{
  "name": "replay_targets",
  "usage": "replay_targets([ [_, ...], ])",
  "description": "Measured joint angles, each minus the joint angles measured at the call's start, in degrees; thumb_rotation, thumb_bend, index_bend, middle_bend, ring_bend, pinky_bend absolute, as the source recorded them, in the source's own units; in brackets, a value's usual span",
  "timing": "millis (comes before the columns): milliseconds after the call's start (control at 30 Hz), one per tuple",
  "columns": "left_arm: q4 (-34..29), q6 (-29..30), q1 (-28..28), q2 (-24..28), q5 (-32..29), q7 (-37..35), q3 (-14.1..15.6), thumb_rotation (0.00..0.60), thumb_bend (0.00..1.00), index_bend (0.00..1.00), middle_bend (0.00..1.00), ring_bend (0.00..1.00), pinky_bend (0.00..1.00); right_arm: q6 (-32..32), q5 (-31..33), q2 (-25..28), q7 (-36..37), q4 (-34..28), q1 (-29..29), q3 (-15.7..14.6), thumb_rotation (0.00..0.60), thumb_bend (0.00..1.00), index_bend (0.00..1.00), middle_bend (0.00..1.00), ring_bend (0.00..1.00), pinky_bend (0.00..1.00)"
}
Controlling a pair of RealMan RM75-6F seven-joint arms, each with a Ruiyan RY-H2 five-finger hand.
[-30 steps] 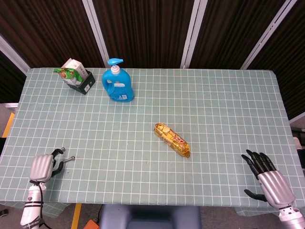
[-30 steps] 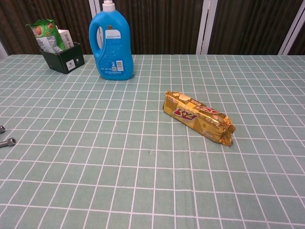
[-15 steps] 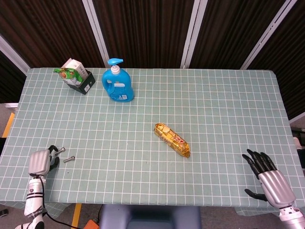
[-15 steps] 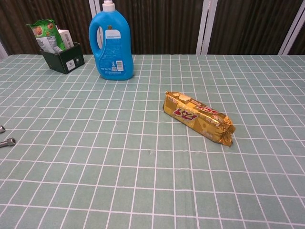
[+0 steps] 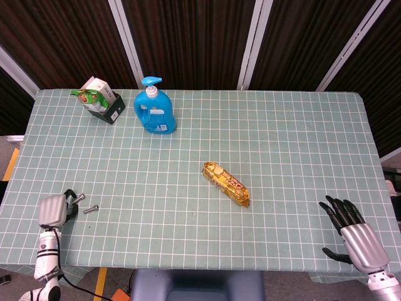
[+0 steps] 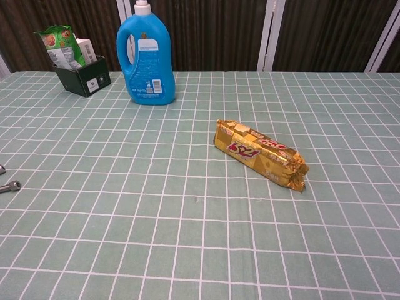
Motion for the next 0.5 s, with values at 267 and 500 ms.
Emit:
replay_targets([
  [267,0.0,-0.3,-0.1,0.2,-0.7,0.2,-0.2,0.6,0.39,0.47,1.0,1.0,1.0,-0.1,0.1,-0.1,-0.2,0.0,0.0,0.0,0.6,0.15,0.0,0.0,0.0,0.0],
  [500,0.1,-0.6,-0.2,0.3,-1.1,0.4,-0.3,0.6,0.39,0.47,1.0,1.0,1.0,0.1,0.2,0.0,-0.2,0.0,-0.1,0.1,0.6,0.15,0.0,0.0,0.0,0.0],
])
